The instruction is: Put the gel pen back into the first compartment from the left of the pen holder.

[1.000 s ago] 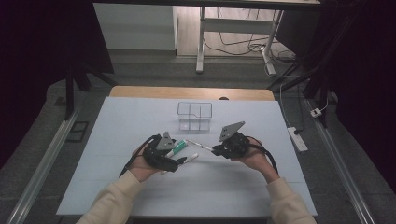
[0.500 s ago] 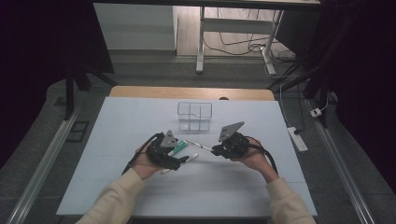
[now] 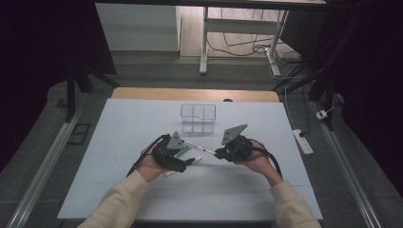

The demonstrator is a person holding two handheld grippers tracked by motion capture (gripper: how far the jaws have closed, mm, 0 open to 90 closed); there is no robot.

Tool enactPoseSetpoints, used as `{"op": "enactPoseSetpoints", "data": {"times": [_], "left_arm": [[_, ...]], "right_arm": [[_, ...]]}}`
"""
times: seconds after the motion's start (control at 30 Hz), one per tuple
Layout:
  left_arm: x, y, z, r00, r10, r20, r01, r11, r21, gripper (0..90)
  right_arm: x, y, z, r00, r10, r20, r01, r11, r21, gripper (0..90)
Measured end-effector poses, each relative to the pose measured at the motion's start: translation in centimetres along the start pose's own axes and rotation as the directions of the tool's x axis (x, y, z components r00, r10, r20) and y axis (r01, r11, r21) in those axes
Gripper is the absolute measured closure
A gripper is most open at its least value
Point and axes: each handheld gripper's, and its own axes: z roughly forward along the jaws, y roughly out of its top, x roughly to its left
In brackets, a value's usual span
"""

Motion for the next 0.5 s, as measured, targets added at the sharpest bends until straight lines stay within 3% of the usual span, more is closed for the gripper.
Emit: {"op": "enactPoseSetpoints", "data": {"times": [0.5], "left_arm": [[-1.0, 1.4, 0.9, 0.9977, 0.066, -0.011, -0.066, 0.9978, 0.009, 23.6]], "right_arm": [[0.5, 0.4, 0.6, 0.9996, -0.018, -0.023, 0.018, 1.0, 0.003, 79.5]]}}
